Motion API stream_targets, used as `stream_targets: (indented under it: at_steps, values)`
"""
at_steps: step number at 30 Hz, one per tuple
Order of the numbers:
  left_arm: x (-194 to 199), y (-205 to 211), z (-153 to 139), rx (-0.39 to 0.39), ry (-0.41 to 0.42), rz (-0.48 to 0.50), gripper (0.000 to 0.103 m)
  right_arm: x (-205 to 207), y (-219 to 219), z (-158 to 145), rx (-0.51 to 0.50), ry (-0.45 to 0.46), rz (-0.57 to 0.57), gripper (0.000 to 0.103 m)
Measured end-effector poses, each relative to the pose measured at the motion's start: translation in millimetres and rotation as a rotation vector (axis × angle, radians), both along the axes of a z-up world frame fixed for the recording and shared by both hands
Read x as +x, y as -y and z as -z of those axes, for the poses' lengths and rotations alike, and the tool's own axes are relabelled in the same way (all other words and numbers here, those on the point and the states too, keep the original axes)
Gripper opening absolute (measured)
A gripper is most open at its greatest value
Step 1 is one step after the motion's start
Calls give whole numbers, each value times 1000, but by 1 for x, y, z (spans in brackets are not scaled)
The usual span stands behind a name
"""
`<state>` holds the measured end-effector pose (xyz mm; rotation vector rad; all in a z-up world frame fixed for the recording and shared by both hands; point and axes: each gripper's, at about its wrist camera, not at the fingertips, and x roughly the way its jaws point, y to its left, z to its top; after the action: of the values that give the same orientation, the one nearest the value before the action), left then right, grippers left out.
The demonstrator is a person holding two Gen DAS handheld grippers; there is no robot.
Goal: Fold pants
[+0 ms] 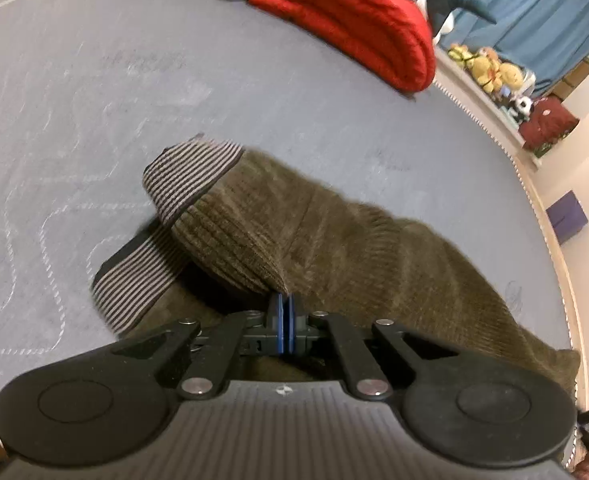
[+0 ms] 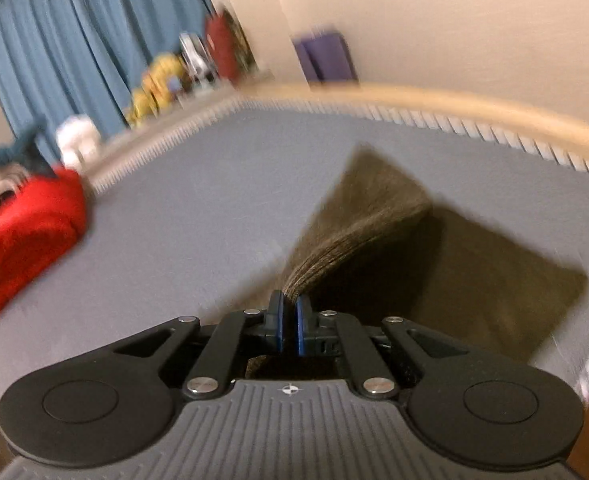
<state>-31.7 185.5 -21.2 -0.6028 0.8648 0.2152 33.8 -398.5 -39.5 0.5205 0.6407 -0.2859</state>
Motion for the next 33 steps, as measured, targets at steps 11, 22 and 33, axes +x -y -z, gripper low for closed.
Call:
stream_targets:
  at_steps: [11,22,33]
  values:
    - [-5,-39,-1,-70,12,-110,20,10,118,56,268,42,353,59]
    - [24,-40,17,-45,-42,-103,42,37,154,79,306,63,425,54]
    - [28,-47,3,-68,24,-139,54,27,181,85,425,129,396,54]
